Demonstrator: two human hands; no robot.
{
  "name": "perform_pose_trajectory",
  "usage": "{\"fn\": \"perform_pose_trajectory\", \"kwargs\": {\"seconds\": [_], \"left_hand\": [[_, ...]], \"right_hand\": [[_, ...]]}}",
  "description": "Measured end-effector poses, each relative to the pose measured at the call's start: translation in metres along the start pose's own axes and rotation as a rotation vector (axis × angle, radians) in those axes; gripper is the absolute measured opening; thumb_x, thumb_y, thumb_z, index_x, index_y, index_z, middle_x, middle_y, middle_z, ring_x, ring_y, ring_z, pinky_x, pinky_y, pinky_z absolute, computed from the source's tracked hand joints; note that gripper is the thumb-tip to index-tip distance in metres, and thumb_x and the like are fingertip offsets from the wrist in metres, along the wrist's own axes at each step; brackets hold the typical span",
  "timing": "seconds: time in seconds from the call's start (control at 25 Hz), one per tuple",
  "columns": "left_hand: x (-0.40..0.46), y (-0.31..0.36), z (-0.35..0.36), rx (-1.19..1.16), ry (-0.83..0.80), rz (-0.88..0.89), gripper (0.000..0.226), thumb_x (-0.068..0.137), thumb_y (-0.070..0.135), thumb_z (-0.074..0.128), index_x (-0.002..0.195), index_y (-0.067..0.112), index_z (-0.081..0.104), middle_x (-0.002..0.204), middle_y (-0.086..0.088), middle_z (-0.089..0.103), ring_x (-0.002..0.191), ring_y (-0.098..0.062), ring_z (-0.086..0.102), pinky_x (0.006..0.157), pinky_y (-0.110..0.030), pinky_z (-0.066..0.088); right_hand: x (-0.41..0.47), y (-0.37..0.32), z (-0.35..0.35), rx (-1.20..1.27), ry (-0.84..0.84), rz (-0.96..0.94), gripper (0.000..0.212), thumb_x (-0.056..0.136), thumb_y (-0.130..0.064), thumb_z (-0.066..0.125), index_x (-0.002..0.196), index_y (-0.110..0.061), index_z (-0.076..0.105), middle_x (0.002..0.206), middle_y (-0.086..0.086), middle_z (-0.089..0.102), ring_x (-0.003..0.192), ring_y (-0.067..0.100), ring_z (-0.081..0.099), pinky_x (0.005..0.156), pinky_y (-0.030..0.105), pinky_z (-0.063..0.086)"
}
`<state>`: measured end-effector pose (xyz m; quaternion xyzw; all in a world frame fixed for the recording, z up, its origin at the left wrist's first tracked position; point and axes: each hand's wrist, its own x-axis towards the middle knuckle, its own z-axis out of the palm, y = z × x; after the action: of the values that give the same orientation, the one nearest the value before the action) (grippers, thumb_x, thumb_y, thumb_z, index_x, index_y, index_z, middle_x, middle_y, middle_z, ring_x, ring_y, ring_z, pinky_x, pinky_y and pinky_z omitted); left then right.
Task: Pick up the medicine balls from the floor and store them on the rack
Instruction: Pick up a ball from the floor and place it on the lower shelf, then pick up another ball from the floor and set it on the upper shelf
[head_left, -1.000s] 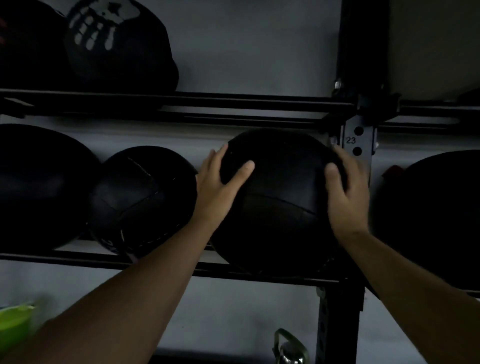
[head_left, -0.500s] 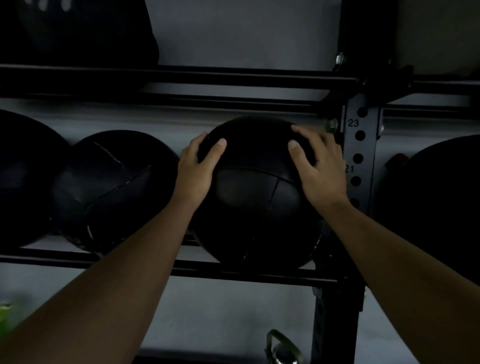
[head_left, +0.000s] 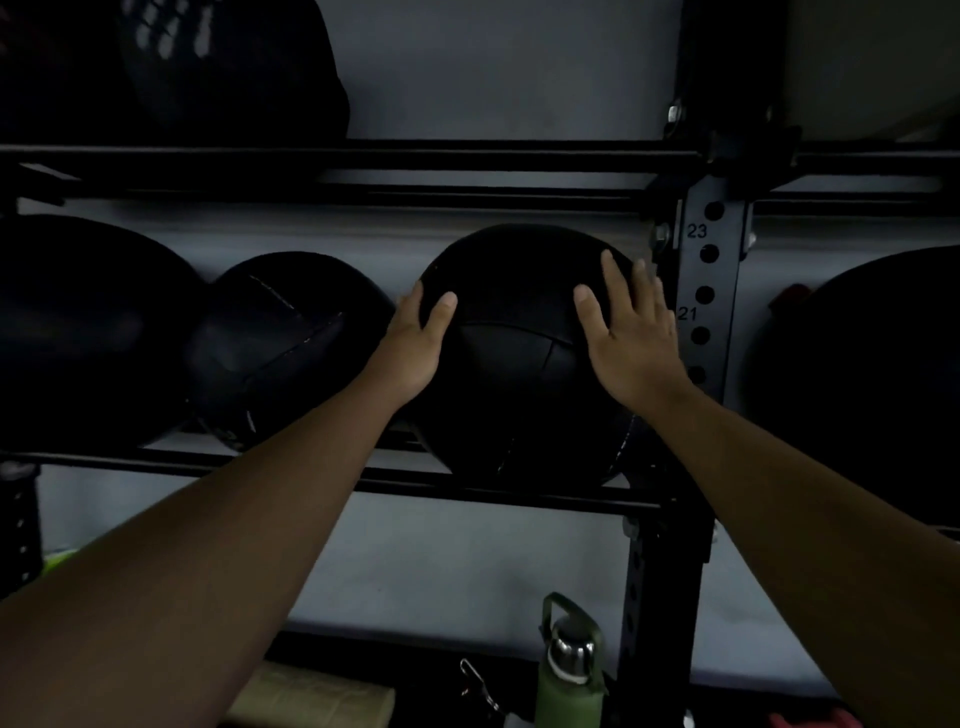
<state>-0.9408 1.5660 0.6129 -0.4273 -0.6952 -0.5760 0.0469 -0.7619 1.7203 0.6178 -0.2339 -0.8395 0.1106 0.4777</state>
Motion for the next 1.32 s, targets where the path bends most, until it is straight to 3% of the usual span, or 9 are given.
{"fn": "perform_pose_trajectory", "kwargs": {"seconds": [0.12, 0.24, 0.4, 0.6, 0.76, 0.92, 1.08, 1.2, 1.32], "left_hand": [[-0.042, -0.020, -0.008, 0.130, -0.076, -0.040, 0.079, 0.100, 0.066, 0.040, 0.165, 0.033, 0.009, 0.172, -0.005, 0.021, 0.155, -0.028, 0.029, 0.124, -0.043, 0.027], [-0.110, -0.065, -0.006, 0.311, -0.192, -0.154, 0.073, 0.099, 0.060, 0.050, 0.159, 0.024, 0.031, 0.163, -0.007, 0.040, 0.147, -0.027, 0.043, 0.119, -0.042, 0.036], [-0.211, -0.137, 0.007, 0.436, -0.365, -0.255, 0.049, 0.101, 0.044, 0.058, 0.141, 0.016, 0.058, 0.148, -0.005, 0.058, 0.135, -0.025, 0.056, 0.110, -0.037, 0.044], [-0.362, -0.224, 0.023, 0.485, -0.616, -0.423, 0.025, 0.097, 0.026, 0.066, 0.115, 0.011, 0.073, 0.116, -0.008, 0.075, 0.111, -0.025, 0.069, 0.084, -0.026, 0.046], [-0.473, -0.277, 0.023, 0.438, -0.861, -0.566, 0.025, 0.100, 0.029, 0.063, 0.113, 0.010, 0.073, 0.116, -0.006, 0.075, 0.107, -0.023, 0.069, 0.095, -0.037, 0.055], [-0.581, -0.319, -0.003, 0.396, -1.088, -0.743, 0.030, 0.101, 0.036, 0.059, 0.121, 0.017, 0.071, 0.119, -0.002, 0.074, 0.106, -0.018, 0.069, 0.096, -0.038, 0.056], [-0.652, -0.356, -0.052, 0.336, -1.198, -0.955, 0.032, 0.104, 0.036, 0.054, 0.127, 0.017, 0.067, 0.124, -0.003, 0.072, 0.111, -0.016, 0.069, 0.101, -0.039, 0.054], [-0.680, -0.379, -0.089, 0.337, -1.242, -1.061, 0.028, 0.106, 0.030, 0.052, 0.126, 0.015, 0.066, 0.121, -0.005, 0.071, 0.109, -0.017, 0.068, 0.099, -0.036, 0.055], [-0.698, -0.403, -0.110, 0.331, -1.292, -1.089, 0.026, 0.105, 0.030, 0.055, 0.123, 0.016, 0.067, 0.118, -0.004, 0.072, 0.096, -0.009, 0.064, 0.086, -0.025, 0.053]], "right_hand": [[-0.050, 0.009, 0.006, -0.027, 0.004, -0.011, 0.071, 0.104, -0.059, 0.029, 0.163, -0.036, -0.005, 0.173, 0.002, -0.012, 0.159, 0.023, -0.012, 0.126, 0.045, 0.000], [-0.115, 0.028, 0.014, -0.045, -0.046, -0.009, 0.078, 0.104, -0.048, 0.045, 0.163, -0.032, -0.003, 0.173, 0.003, -0.008, 0.159, 0.027, -0.004, 0.126, 0.046, 0.011], [-0.217, 0.054, 0.044, 0.007, -0.151, 0.027, 0.064, 0.101, -0.027, 0.054, 0.159, -0.023, 0.028, 0.164, 0.010, 0.030, 0.152, 0.029, 0.025, 0.122, 0.049, 0.030], [-0.403, 0.079, 0.103, 0.021, -0.677, 0.350, 0.047, 0.095, -0.028, 0.059, 0.141, -0.020, 0.053, 0.141, 0.016, 0.059, 0.127, 0.038, 0.056, 0.102, 0.043, 0.048], [-0.548, 0.086, 0.127, 0.010, -1.094, 0.668, 0.038, 0.100, -0.033, 0.057, 0.135, -0.019, 0.060, 0.116, 0.018, 0.071, 0.106, 0.036, 0.068, 0.089, 0.038, 0.051], [-0.678, 0.069, 0.133, -0.027, -1.439, 0.900, 0.025, 0.105, -0.031, 0.051, 0.122, -0.018, 0.065, 0.102, 0.011, 0.066, 0.087, 0.026, 0.062, 0.074, 0.035, 0.048], [-0.768, 0.027, 0.150, -0.049, -1.531, 1.110, 0.017, 0.104, -0.022, 0.053, 0.088, -0.023, 0.058, 0.087, 0.007, 0.058, 0.077, 0.020, 0.055, 0.079, 0.039, 0.048], [-0.800, -0.019, 0.165, -0.094, -1.537, 1.192, 0.023, 0.106, -0.021, 0.048, 0.111, -0.008, 0.066, 0.110, 0.020, 0.065, 0.096, 0.028, 0.059, 0.081, 0.031, 0.041], [-0.823, -0.054, 0.171, -0.143, -1.468, 1.272, 0.033, 0.105, -0.027, 0.047, 0.123, -0.006, 0.066, 0.118, 0.017, 0.070, 0.109, 0.034, 0.065, 0.080, 0.028, 0.038]]}}
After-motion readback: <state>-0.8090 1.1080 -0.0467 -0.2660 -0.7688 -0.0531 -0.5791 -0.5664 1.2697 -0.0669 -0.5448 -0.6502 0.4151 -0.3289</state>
